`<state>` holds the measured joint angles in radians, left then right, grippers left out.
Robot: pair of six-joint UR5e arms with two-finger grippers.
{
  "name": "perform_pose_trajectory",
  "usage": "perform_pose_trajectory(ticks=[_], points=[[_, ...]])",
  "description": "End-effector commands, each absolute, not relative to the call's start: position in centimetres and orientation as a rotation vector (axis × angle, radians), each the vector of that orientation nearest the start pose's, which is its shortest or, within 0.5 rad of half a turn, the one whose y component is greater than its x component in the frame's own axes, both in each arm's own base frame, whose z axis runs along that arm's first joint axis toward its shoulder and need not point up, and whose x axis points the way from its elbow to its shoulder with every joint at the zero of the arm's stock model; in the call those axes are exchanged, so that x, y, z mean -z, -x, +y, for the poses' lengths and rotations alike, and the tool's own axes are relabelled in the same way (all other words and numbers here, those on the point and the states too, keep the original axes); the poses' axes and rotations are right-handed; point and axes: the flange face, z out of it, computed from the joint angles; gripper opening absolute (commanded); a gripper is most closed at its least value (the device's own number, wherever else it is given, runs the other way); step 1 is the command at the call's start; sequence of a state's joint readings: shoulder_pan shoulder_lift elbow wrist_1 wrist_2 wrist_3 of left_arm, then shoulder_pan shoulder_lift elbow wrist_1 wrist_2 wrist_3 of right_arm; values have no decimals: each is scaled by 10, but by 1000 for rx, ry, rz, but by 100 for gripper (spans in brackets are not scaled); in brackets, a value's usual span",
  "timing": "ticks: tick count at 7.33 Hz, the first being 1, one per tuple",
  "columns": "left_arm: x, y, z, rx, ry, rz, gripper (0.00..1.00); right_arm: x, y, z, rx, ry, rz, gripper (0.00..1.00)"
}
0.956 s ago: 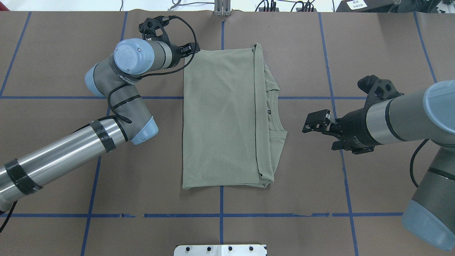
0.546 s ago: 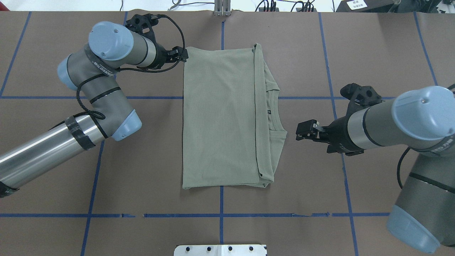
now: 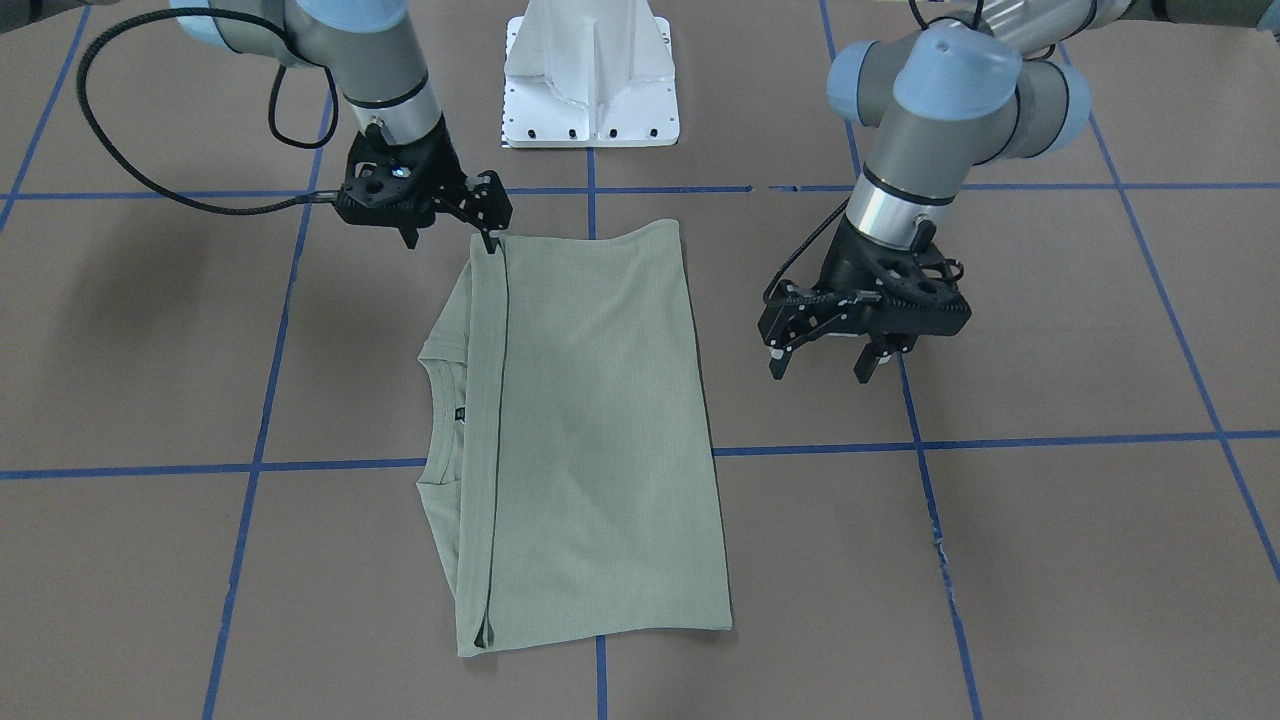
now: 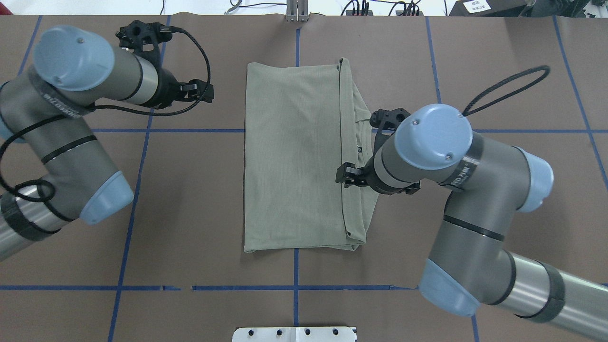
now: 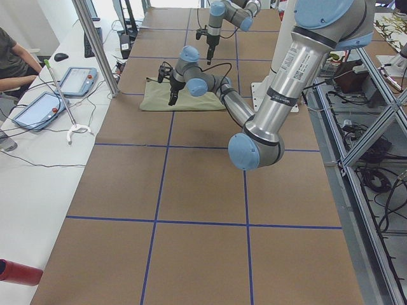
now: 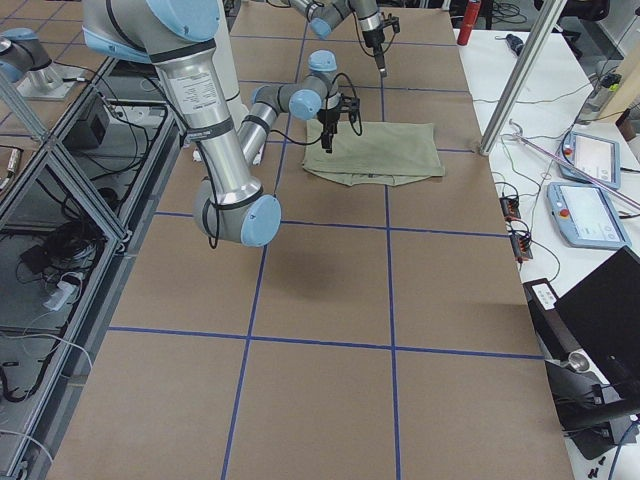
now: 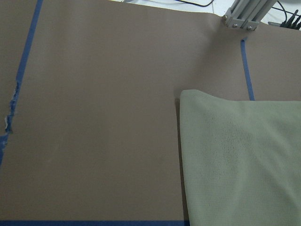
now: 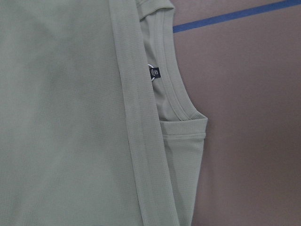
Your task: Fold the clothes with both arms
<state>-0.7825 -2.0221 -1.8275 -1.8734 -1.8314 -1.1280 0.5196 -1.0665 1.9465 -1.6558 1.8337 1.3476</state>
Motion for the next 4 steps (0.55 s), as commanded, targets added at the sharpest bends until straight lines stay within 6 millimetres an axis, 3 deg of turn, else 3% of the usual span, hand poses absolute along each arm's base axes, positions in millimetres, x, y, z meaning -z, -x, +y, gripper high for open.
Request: perform_pose_trajectory(ticks=[1,3,4], points=[[-268,-332,-477,143,-368,972,100,-229,508,-400,-134,-86,-768,100],[-268,-335,-476,141,-362,973,100,-241,527,-395,-112,-97,-728,100],[-267,-335,-475,133,-354,980,100,-253,550,-384,-98,-120,-686,100]])
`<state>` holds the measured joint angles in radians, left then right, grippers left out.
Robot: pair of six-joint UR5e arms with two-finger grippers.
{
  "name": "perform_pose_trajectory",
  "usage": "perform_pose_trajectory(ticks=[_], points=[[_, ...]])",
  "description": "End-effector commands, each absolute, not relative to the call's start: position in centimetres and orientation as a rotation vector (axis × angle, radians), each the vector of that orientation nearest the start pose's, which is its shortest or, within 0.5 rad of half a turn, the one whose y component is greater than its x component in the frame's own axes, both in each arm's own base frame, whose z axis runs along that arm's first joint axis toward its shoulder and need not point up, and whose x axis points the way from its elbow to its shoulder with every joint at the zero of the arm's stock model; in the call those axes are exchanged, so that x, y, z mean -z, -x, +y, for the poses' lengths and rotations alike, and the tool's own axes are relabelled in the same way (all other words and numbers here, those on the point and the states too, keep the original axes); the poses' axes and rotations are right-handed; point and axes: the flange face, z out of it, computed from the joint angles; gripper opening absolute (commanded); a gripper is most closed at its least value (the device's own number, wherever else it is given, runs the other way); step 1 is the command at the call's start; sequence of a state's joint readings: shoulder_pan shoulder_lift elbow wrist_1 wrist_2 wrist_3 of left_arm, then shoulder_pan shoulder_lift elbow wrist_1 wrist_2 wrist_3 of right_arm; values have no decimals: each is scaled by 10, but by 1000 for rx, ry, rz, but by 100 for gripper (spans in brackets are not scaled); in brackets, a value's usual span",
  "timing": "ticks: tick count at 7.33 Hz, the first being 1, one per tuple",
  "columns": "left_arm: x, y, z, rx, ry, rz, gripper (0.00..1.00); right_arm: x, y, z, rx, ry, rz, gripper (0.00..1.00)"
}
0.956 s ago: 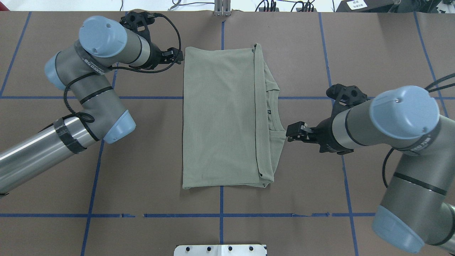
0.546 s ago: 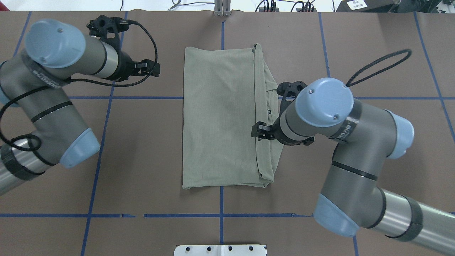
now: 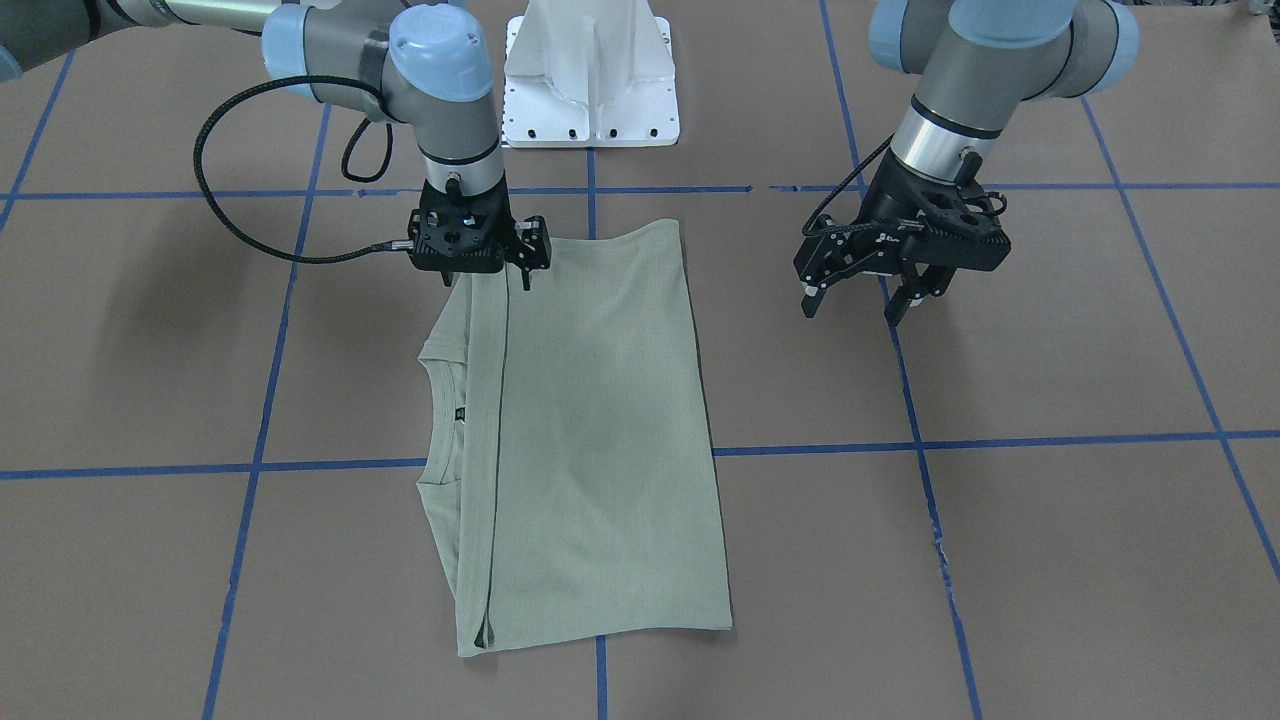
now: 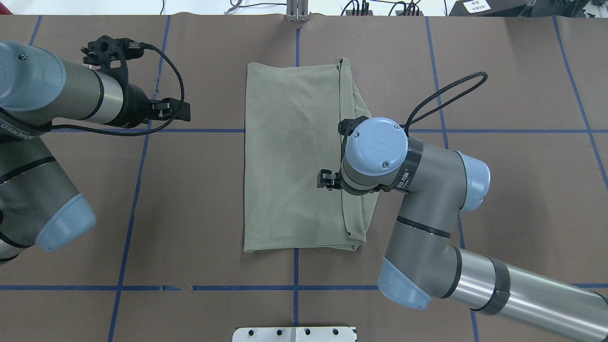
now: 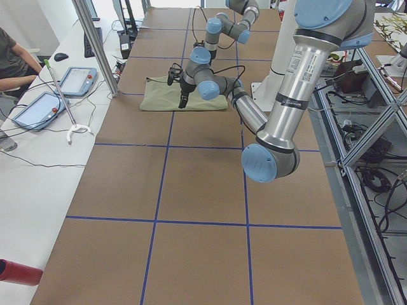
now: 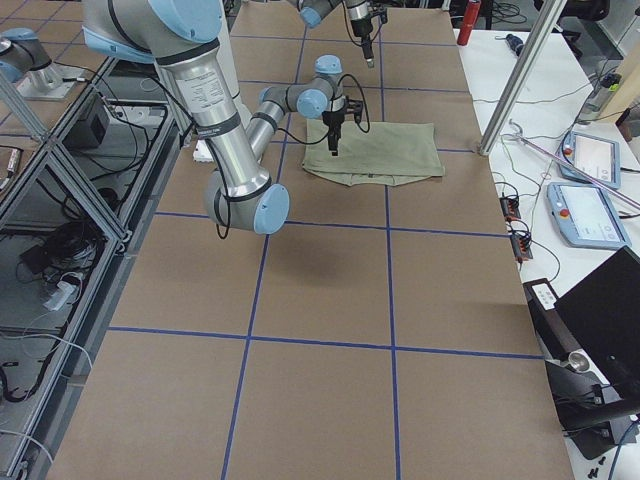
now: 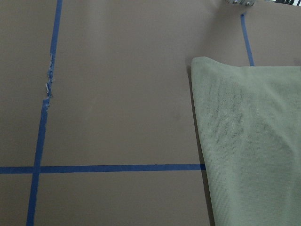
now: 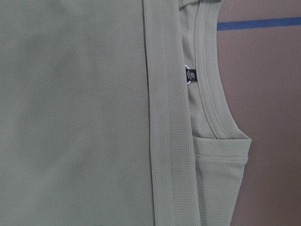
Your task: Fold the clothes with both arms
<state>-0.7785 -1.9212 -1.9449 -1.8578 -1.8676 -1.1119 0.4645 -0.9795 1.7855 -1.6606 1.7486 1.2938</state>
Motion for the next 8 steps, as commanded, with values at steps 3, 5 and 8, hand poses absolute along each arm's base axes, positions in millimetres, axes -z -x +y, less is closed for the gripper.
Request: perform_pose_trajectory(ticks=[3,5,8], points=[[-265,-333,-474,136,-354,987,100,-269,572,-349,-41,-73,-629,100],[-264,-332,-471,130,-339,999,100,-270,564,-344,22,-62,-571,100],[-263,-332,-470,125,-330,1006,100,-276,559,-338,66,-54,-525,100]])
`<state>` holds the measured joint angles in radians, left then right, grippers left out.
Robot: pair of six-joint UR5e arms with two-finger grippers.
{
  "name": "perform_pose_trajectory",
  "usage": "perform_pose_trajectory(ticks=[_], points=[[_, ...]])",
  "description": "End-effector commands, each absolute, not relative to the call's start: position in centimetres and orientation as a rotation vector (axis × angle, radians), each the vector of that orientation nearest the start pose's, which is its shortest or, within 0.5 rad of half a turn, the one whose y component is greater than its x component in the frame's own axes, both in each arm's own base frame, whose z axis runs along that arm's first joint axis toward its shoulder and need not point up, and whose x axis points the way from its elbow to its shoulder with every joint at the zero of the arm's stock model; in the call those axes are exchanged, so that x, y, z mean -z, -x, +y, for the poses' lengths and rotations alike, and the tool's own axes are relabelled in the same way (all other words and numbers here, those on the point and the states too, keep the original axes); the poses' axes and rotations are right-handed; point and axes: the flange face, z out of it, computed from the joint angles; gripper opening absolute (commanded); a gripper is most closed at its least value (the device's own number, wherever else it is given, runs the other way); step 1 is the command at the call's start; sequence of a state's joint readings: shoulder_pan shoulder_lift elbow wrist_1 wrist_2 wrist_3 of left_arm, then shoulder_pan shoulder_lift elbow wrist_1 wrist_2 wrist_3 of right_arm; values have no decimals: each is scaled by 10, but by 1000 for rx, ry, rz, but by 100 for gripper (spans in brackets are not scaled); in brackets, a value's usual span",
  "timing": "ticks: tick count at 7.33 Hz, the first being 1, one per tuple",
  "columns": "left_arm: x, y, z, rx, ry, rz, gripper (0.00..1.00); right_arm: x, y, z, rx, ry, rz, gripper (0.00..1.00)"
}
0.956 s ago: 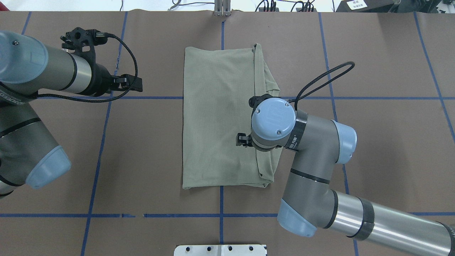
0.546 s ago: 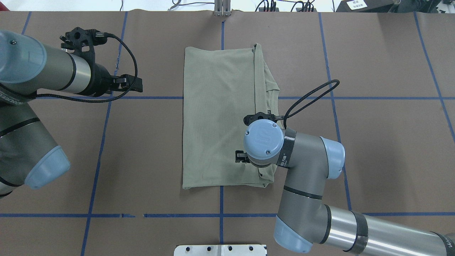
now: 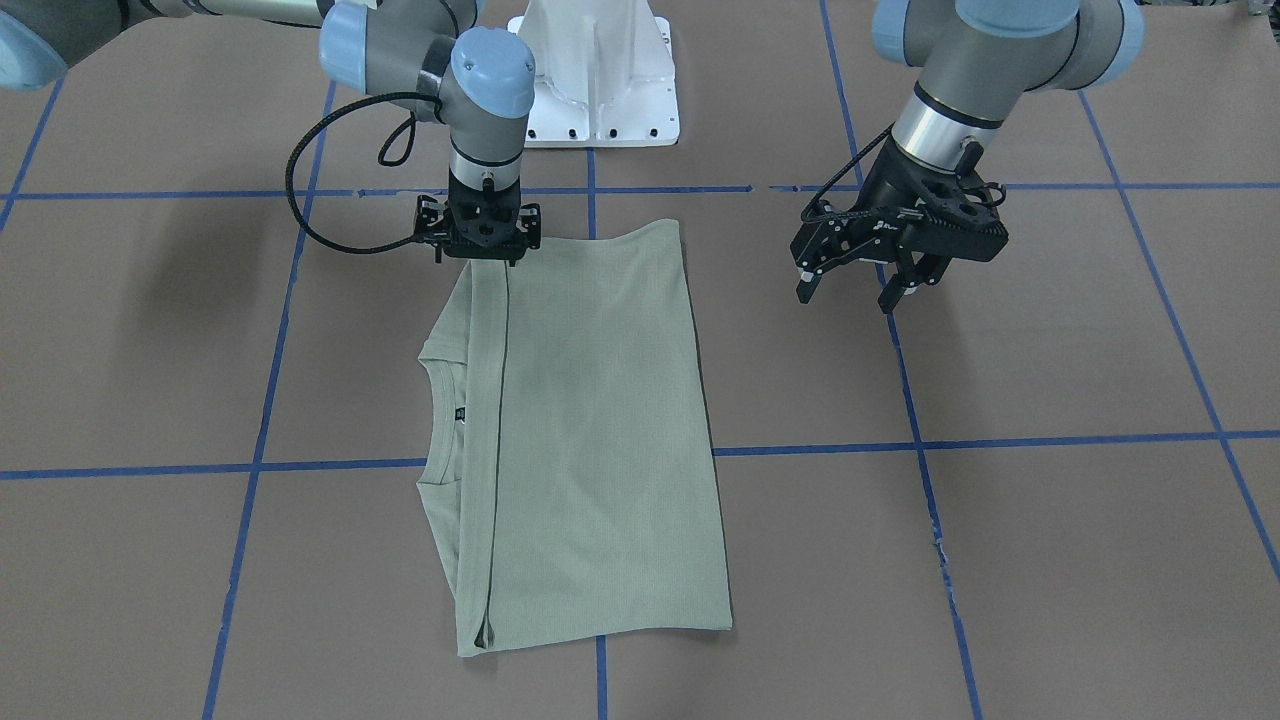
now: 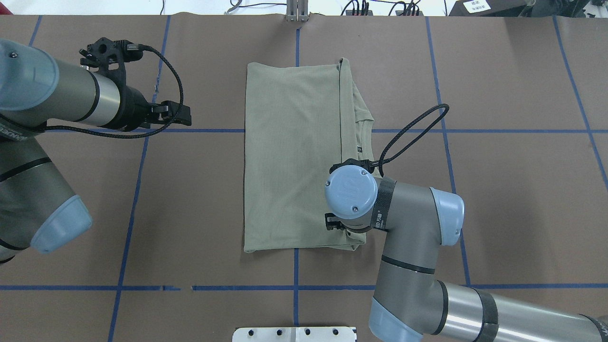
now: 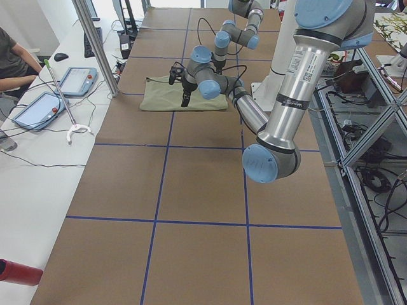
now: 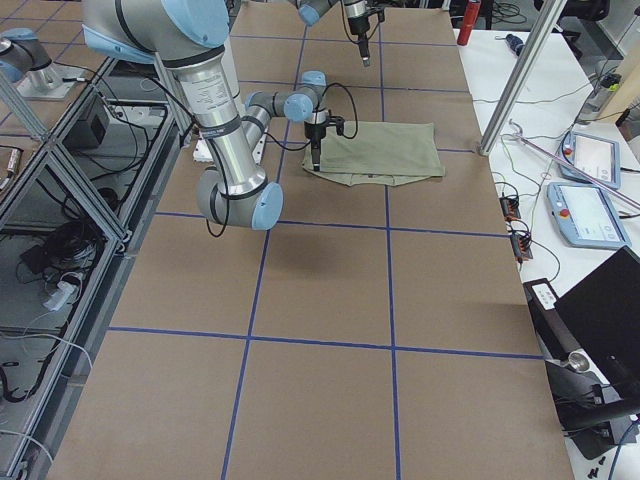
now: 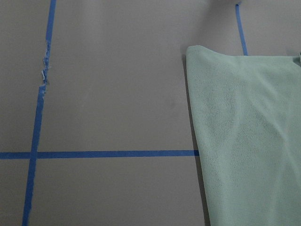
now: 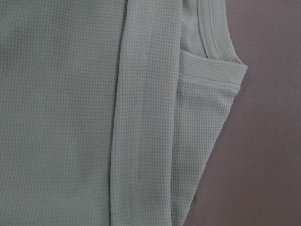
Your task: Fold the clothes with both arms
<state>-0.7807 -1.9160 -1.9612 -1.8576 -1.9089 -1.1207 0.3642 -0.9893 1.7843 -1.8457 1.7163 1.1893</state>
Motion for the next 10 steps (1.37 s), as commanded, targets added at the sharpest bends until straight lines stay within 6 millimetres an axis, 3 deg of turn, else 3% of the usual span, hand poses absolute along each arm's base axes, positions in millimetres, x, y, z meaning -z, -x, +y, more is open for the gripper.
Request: perform_pose_trajectory(ticks=[1,6,10], points=[[-263,-332,-470,125,-330,1006,100,-272,562,-336,69,-53,-530,100],[-258,-332,-468,121,-331,1015,100,-278,566,-332,98,-52,-525,100],[-253,-332,-465,130,-329,1027,100,-292,553,-344,117,-48,-512,100]])
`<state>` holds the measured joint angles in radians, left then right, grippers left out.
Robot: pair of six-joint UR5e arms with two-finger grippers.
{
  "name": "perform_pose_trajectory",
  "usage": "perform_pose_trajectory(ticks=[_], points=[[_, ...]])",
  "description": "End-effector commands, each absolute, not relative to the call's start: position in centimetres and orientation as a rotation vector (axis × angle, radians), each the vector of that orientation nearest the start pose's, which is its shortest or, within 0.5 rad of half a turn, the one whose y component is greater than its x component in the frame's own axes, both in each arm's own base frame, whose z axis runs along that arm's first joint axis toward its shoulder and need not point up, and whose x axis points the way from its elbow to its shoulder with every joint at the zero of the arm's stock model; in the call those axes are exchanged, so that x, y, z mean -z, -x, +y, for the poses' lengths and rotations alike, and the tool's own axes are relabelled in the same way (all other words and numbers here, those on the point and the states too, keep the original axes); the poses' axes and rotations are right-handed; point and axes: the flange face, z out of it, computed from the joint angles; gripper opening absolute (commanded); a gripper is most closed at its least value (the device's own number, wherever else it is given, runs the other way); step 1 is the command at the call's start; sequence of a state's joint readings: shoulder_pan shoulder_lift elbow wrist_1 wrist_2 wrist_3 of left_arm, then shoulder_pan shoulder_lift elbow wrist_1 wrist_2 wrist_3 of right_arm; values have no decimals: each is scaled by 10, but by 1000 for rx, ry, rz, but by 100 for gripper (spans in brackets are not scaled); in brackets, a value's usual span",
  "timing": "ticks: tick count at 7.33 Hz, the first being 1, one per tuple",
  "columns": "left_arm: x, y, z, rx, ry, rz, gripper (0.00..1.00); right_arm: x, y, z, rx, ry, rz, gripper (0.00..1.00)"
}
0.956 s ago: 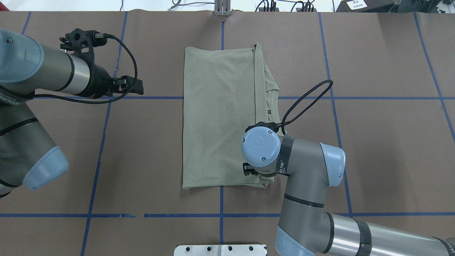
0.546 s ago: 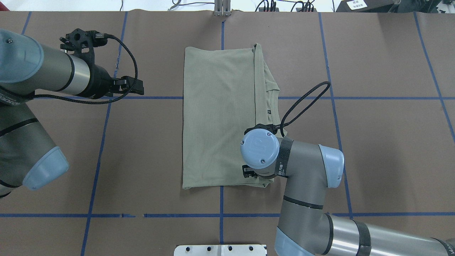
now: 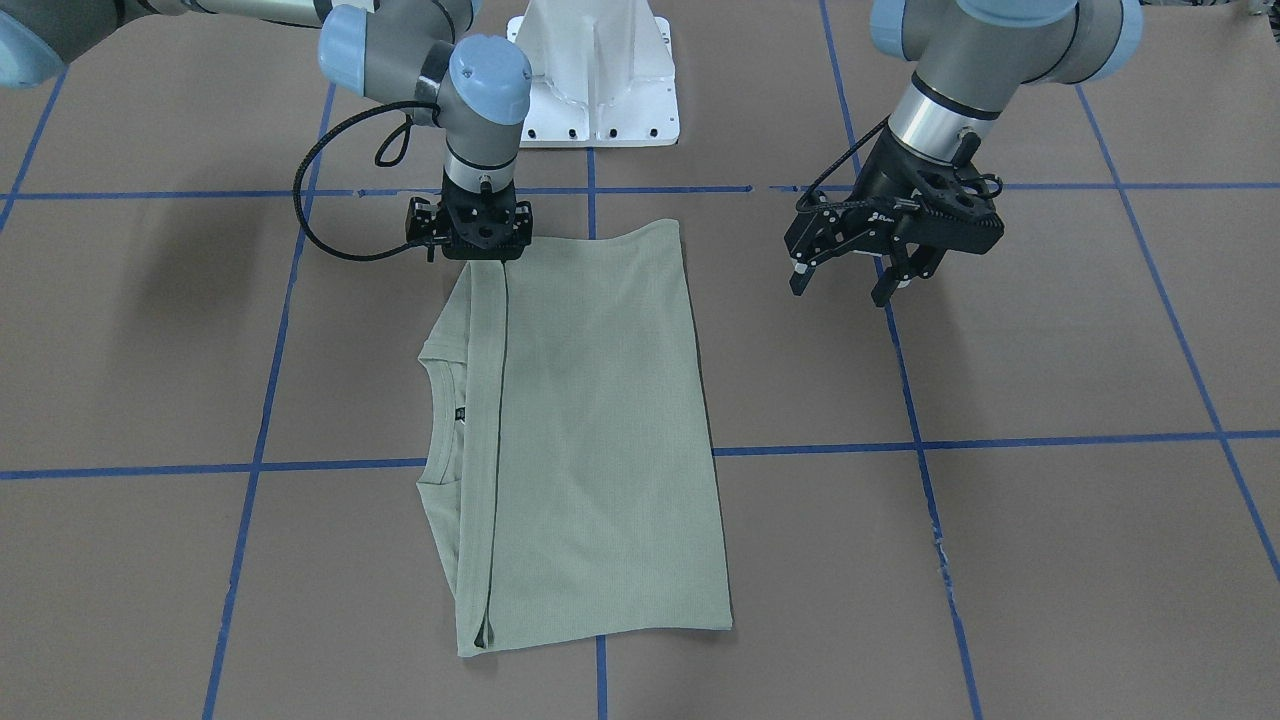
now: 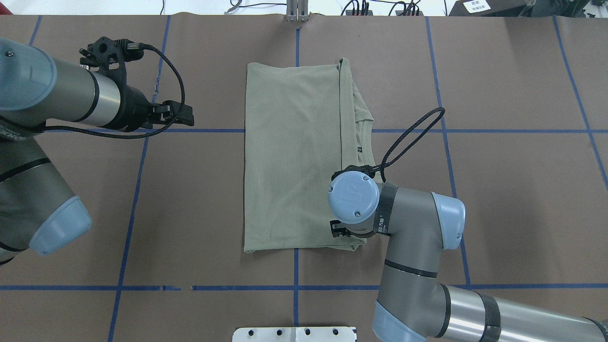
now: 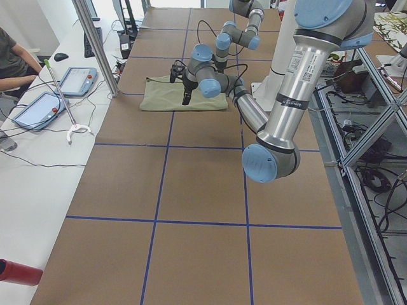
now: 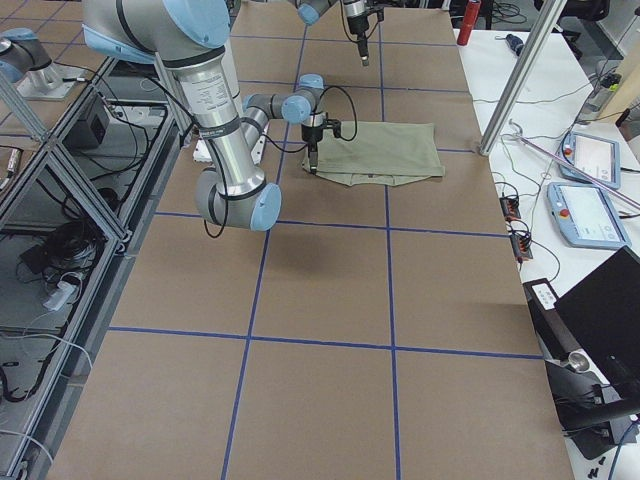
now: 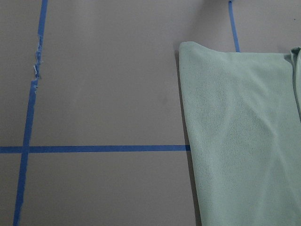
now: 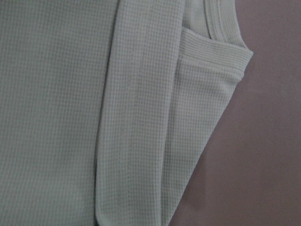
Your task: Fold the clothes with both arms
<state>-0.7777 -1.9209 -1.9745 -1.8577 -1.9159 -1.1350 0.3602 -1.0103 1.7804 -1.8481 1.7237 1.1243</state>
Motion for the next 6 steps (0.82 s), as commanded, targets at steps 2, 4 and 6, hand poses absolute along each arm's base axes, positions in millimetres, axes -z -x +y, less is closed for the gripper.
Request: perform_pose_trajectory(ticks=[2,4,6], points=[[-249,-332,-466,132,-331,1033,100,-320,532,-350,99,-29,-484,100],[-245,-333,-463,120,-317,1049,100,-342,501,-348,111,-34,-467,100],[-245,-333,-462,111,-311,1055,100,-320,489,-365,83,-60,-509,100]])
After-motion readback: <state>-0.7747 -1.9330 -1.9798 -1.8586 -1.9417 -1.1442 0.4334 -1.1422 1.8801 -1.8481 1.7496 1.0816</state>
